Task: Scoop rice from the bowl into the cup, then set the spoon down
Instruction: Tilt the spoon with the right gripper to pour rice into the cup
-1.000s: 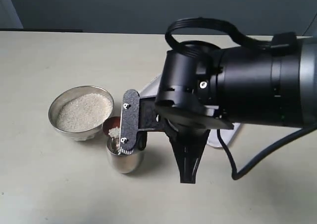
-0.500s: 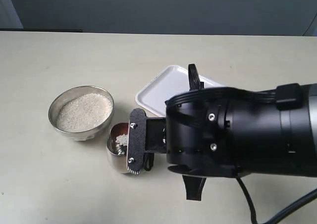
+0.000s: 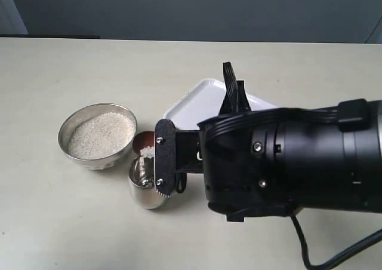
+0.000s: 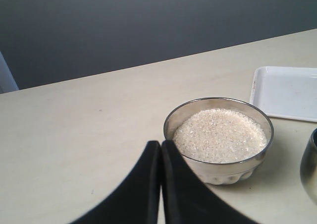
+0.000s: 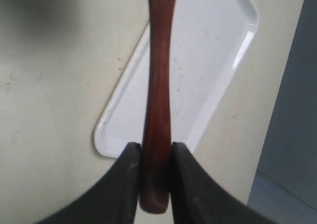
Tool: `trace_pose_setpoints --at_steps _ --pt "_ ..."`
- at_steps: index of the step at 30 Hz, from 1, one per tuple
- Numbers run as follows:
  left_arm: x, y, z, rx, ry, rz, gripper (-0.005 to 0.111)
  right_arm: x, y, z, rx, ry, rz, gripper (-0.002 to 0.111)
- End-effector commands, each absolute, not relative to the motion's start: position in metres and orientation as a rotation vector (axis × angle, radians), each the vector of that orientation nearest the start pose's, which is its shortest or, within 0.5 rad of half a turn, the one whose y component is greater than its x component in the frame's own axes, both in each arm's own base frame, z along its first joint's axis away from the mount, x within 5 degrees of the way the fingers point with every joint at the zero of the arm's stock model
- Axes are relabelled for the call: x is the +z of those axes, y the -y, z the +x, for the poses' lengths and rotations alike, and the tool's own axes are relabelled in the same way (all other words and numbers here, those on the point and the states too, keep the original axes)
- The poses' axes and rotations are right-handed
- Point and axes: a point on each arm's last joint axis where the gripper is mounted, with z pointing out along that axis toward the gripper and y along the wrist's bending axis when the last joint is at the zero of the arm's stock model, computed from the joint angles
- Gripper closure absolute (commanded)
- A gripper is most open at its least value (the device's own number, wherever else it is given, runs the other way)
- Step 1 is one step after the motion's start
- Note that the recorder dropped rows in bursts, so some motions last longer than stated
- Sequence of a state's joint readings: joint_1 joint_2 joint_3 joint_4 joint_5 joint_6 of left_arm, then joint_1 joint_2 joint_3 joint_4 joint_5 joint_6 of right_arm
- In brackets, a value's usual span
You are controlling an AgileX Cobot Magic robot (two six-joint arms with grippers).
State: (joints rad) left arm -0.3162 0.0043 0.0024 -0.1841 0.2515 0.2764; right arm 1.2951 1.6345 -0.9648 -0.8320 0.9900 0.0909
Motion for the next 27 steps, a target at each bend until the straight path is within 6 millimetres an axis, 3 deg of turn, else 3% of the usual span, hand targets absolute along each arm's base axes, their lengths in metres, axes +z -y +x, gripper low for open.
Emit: trace_pose_setpoints --at_steps 1,22,27 --pt "0.192 0.021 0.051 -0.205 -1.679 0.386 0.106 0.217 -0.266 0.135 -0.741 -1.679 -1.938 0.109" --pt "0.192 0.021 0.051 -0.205 -1.679 0.386 0.106 0.201 -0.258 0.131 -0.697 -1.689 -1.940 0.109" --pt "0.192 0.021 0.051 -0.205 -1.679 0.386 0.106 0.198 -0.257 0.129 -0.736 -1.620 -1.929 0.109"
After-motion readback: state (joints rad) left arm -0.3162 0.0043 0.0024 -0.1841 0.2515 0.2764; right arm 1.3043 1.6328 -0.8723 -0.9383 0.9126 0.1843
